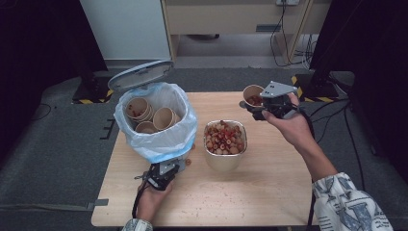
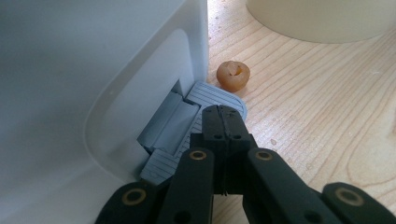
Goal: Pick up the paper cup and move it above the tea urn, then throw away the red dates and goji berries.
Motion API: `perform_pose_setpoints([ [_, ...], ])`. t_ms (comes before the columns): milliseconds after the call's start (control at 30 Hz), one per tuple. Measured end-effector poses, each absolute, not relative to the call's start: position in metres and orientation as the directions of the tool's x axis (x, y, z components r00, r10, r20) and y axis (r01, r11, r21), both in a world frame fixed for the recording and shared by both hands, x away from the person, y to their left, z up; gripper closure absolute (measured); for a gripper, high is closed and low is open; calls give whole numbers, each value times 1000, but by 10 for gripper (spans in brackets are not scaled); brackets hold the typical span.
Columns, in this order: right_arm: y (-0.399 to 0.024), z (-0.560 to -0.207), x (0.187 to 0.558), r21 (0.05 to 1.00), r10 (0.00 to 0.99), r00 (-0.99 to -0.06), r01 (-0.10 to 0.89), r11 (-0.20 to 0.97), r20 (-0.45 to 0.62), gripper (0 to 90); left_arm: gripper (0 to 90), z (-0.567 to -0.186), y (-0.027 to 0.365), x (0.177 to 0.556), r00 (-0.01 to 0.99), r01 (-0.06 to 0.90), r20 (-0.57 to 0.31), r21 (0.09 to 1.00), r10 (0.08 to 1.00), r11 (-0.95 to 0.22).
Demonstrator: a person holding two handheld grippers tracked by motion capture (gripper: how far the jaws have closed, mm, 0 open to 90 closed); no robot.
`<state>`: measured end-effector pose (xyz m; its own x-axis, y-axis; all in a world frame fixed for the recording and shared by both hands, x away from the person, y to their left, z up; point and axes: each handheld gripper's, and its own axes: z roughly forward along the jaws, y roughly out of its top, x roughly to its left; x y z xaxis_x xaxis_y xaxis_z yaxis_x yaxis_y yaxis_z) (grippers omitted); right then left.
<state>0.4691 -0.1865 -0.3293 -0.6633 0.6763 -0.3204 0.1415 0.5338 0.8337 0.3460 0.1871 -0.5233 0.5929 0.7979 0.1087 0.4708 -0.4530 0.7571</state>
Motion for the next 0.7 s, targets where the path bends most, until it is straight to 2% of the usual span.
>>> perform_pose_setpoints([
  [700,-179,-325,470,815,651,-662,102,570,-372,312,899,-523,187,346,594,473,105,757,798,-451],
])
